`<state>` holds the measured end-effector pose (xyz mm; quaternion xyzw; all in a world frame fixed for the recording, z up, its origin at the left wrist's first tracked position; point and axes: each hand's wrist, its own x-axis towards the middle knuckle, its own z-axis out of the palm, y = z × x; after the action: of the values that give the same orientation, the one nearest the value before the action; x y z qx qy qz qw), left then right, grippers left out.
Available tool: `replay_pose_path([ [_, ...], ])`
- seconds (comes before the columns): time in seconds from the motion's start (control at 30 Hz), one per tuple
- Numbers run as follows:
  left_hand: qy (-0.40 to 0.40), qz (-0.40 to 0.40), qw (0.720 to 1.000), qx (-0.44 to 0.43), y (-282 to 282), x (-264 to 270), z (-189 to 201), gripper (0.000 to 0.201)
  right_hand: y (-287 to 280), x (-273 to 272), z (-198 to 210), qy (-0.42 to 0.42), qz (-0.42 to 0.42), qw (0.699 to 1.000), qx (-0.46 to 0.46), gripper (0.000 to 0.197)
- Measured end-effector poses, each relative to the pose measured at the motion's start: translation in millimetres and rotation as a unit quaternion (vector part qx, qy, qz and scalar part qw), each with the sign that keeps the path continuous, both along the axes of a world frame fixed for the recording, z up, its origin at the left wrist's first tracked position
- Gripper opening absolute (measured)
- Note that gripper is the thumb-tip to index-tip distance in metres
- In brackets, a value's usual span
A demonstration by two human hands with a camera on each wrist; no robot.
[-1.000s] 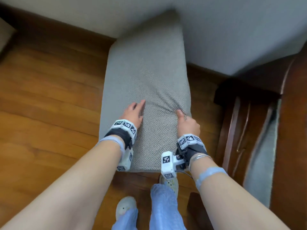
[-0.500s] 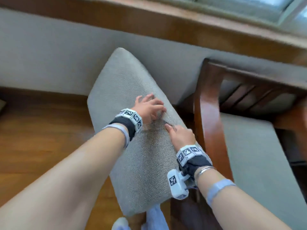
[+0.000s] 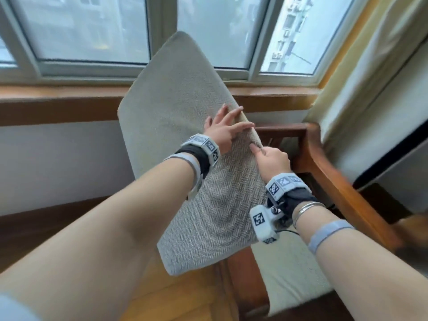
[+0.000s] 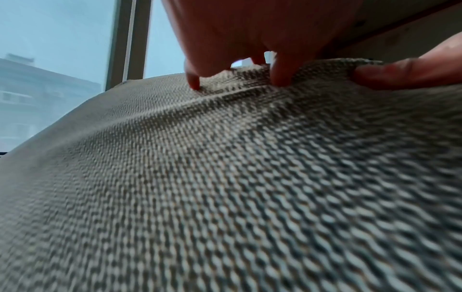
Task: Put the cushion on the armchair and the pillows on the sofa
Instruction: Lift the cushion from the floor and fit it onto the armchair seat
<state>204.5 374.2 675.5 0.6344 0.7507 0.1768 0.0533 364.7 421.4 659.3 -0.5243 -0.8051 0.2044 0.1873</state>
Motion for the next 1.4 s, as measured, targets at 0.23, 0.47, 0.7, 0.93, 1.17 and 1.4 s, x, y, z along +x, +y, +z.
replay_pose_path([
  [0.23, -0.064, -0.027, 0.991, -0.113, 126, 127, -31, 0.056, 115, 149, -32, 0.044, -0.14, 0.988, -0.045, 0.052],
  [0.47, -0.051, 0.023, 0.978, -0.203, 190, 184, -120, 0.051, 208, 264, -122, 0.012, -0.224, 0.962, -0.159, 0.057],
  [0.7, -0.045, 0.151, 0.927, -0.341, 200, 163, -175, 0.067, 243, 281, -216, -0.115, -0.184, 0.903, -0.372, 0.062],
  [0.93, -0.151, 0.22, 0.882, -0.39, 175, 126, -226, 0.077, 189, 170, -224, -0.114, 0.001, 0.881, -0.458, 0.065],
  [1.17, -0.317, 0.276, 0.845, -0.331, 141, 81, -242, 0.067, 188, 118, -220, -0.182, -0.038, 0.882, -0.433, 0.075],
  [1.4, -0.451, 0.319, 0.795, -0.252, 128, 73, -291, 0.07, 189, 93, -235, -0.163, -0.092, 0.907, -0.377, 0.081],
])
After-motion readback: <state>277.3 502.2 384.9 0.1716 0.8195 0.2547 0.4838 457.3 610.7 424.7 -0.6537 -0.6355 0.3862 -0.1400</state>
